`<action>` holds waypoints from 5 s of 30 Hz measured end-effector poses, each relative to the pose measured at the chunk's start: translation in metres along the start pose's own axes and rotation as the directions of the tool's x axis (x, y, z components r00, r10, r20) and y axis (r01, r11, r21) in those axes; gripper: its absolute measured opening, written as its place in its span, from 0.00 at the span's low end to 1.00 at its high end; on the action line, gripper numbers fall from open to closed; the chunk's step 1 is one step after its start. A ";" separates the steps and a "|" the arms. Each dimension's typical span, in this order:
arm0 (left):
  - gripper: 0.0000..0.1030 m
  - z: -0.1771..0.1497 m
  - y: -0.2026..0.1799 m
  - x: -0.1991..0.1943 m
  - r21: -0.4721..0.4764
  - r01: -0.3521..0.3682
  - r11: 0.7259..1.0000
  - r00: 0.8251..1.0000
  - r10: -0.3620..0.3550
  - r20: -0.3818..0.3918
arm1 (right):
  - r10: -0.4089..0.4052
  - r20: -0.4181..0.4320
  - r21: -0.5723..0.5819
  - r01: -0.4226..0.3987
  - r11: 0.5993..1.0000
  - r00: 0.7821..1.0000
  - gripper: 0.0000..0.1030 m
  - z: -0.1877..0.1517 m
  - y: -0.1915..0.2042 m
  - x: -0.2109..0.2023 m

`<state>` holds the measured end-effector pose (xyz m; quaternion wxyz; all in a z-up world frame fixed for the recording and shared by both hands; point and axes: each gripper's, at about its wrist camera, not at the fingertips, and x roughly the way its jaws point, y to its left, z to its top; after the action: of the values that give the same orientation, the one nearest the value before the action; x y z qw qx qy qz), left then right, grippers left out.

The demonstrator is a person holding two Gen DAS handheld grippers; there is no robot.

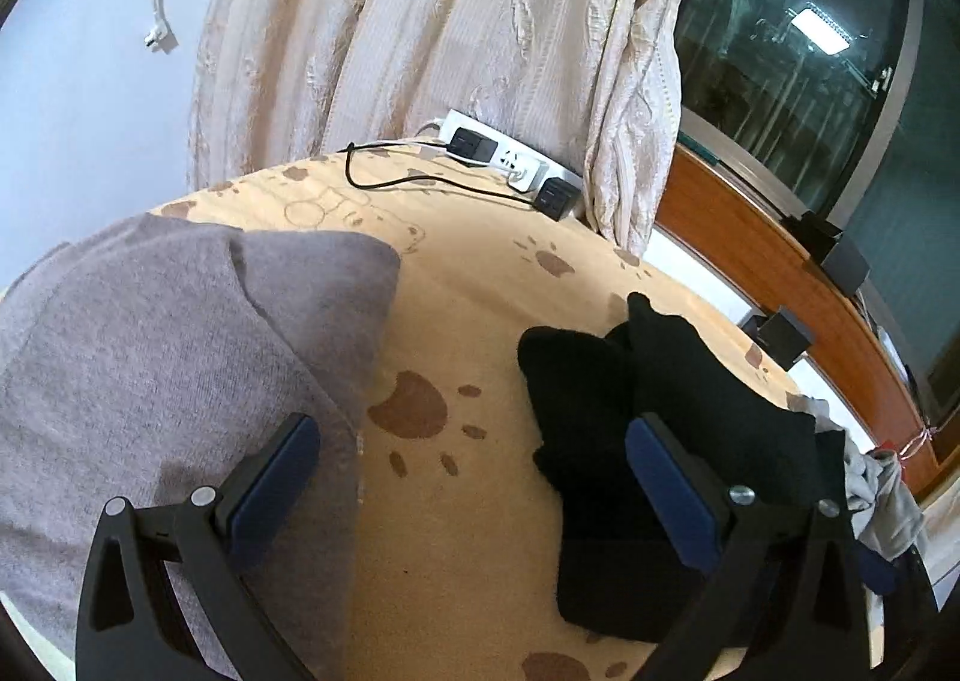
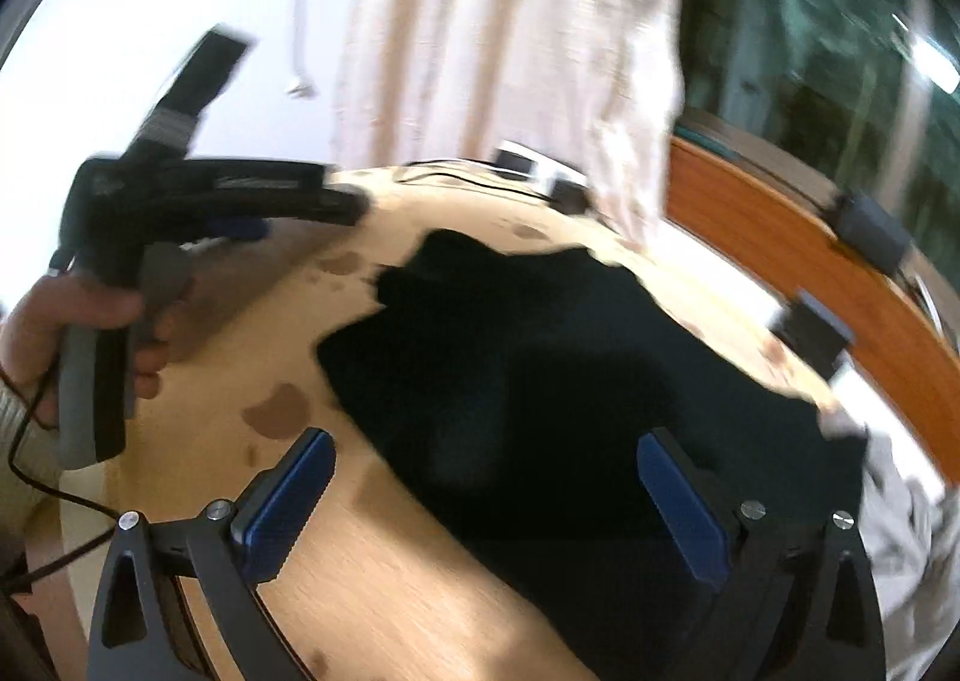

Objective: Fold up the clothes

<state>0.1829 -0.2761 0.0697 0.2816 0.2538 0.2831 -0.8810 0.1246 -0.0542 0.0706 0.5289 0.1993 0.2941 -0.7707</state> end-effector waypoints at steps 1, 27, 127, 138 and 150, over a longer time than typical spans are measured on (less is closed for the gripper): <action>1.00 0.000 0.002 -0.001 -0.005 0.003 1.000 1.000 -0.003 -0.001 | 0.006 0.003 -0.030 -0.006 1.000 1.000 1.00 0.003 0.009 0.004; 1.00 0.001 0.015 0.007 -0.064 0.068 0.996 0.996 -0.071 -0.053 | 0.029 -0.013 0.447 -0.020 0.894 0.999 0.99 -0.026 -0.053 -0.001; 0.14 -0.168 -0.293 0.026 0.669 0.676 0.309 0.735 -0.350 -0.581 | -0.044 0.197 0.897 -0.162 0.410 0.979 1.00 -0.209 -0.251 -0.108; 0.14 -0.143 -0.265 0.022 0.529 0.748 0.402 0.663 -0.505 -0.553 | 0.094 0.240 0.934 -0.256 0.251 0.966 1.00 -0.212 -0.291 -0.079; 0.13 -0.129 -0.255 0.013 0.474 0.785 0.398 0.617 -0.569 -0.544 | 0.214 0.143 0.944 -0.198 0.264 0.966 1.00 -0.175 -0.306 -0.026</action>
<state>0.0473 -0.0243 0.0609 -0.2652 0.3259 0.0599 -0.9055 -0.1521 0.1615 0.0300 0.4000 0.5152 -0.2454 -0.7172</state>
